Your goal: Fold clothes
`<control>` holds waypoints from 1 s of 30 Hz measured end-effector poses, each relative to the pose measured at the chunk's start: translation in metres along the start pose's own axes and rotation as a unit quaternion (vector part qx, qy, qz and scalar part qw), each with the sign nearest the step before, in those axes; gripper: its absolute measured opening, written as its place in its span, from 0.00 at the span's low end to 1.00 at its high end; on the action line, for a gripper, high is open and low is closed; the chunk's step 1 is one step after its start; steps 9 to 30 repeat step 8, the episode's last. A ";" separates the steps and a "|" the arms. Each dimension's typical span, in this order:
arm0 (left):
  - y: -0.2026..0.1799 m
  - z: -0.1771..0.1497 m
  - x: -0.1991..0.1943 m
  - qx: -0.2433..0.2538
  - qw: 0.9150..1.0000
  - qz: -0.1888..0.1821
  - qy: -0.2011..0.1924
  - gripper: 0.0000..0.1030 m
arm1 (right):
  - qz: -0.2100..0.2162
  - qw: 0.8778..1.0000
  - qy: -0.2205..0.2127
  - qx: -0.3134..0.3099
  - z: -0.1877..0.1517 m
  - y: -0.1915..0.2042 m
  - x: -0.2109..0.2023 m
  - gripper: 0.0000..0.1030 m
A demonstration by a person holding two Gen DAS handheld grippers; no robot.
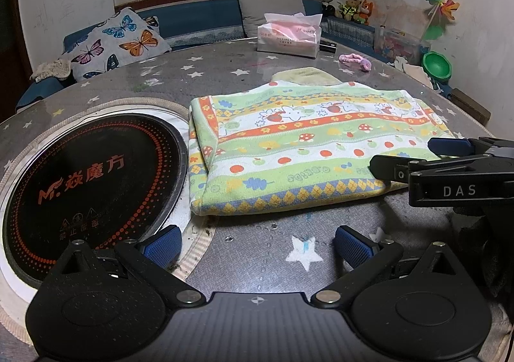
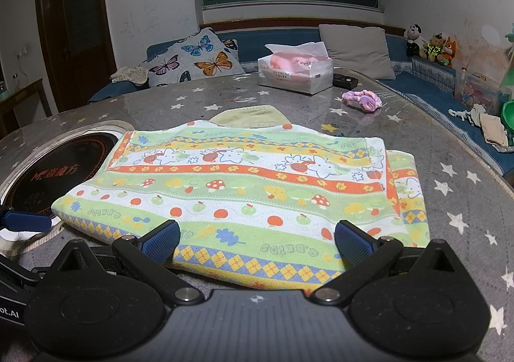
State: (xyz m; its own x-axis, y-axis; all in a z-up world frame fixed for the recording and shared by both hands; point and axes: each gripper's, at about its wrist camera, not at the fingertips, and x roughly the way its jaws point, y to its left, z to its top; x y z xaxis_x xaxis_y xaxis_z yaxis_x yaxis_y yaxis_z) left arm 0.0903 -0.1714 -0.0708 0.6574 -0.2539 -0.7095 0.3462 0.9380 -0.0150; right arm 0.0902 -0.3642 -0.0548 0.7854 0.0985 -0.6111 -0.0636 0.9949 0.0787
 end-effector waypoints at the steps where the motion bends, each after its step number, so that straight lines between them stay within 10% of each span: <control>1: 0.000 0.000 0.000 0.000 1.000 0.000 0.000 1.00 | 0.000 1.000 0.000 0.000 0.000 0.000 0.000 1.00; 30: 0.000 -0.001 0.000 0.001 1.000 0.000 -0.003 1.00 | 0.000 1.000 0.000 0.000 0.000 0.000 0.000 1.00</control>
